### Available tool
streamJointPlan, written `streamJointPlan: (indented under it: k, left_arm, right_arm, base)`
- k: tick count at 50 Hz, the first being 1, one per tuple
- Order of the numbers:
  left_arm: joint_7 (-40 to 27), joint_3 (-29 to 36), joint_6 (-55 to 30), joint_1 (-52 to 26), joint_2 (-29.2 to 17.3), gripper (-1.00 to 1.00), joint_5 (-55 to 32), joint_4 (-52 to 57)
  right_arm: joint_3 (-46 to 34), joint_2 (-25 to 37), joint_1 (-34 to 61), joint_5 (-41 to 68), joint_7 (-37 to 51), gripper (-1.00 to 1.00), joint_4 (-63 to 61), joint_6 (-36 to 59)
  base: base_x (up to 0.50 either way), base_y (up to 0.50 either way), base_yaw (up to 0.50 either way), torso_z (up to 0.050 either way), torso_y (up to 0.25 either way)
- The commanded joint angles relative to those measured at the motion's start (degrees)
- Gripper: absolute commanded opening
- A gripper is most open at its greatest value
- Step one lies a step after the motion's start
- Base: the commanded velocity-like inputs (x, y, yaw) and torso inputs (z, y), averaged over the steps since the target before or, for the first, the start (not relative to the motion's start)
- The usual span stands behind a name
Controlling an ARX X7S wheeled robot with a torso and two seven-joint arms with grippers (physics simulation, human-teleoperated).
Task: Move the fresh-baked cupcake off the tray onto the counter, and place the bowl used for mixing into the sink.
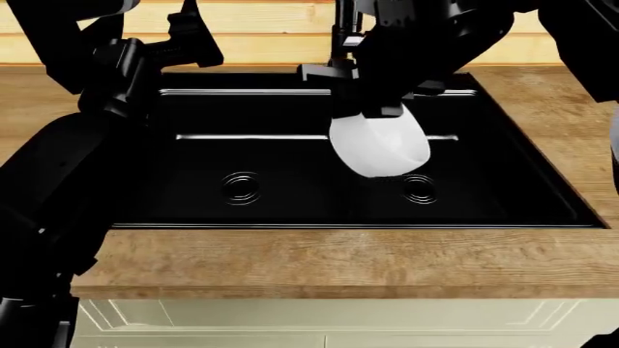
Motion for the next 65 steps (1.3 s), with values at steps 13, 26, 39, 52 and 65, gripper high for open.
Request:
streamJointPlan:
  k: [13,26,39,52,65]
  left_arm:
    - [0.08,0.23,0.24,0.01,0.02,1.0,0.01,-0.26]
    - [-0.32,-0.03,-0.12,-0.01,-0.53,1.0,-0.52,0.65]
    - [-0.07,0.35,0.25,-0.1,-0.14,1.0,-0.19,-0.13]
    - [-0.09,0.48,0.36,-0.05,-0.11,1.0,-0.24,-0.12]
    - [-0.08,0.56,0.47,-0.07,-0.19,1.0,-0.26,-0.16]
  right_arm:
    - [1.33,0.06,0.08,-0.86,-0.36,-1.0,0.27,-0.03]
    - [2.29,0.04,0.25,-1.53,-0.04,-1.0,0.22,0.35]
    - [2.66,0.04,-0.24,-2.4,-0.46,-1.0,0.25,0.33]
    - [3.07,0.05,-0.25,-2.63,-0.59,-1.0,0.27,0.44]
    - [3.49,0.02,-0.69,-3.01,-0.6,-1.0,0.23,0.3]
  base:
    - [0.0,0.21,0.0,0.0,0.0]
    - [0.0,0.21,0.0,0.002,0.001]
    - [0.0,0.21,0.0,0.0,0.0]
    - [0.0,0.21,0.0,0.0,0.0]
    - [0.0,0.21,0.0,0.0,0.001]
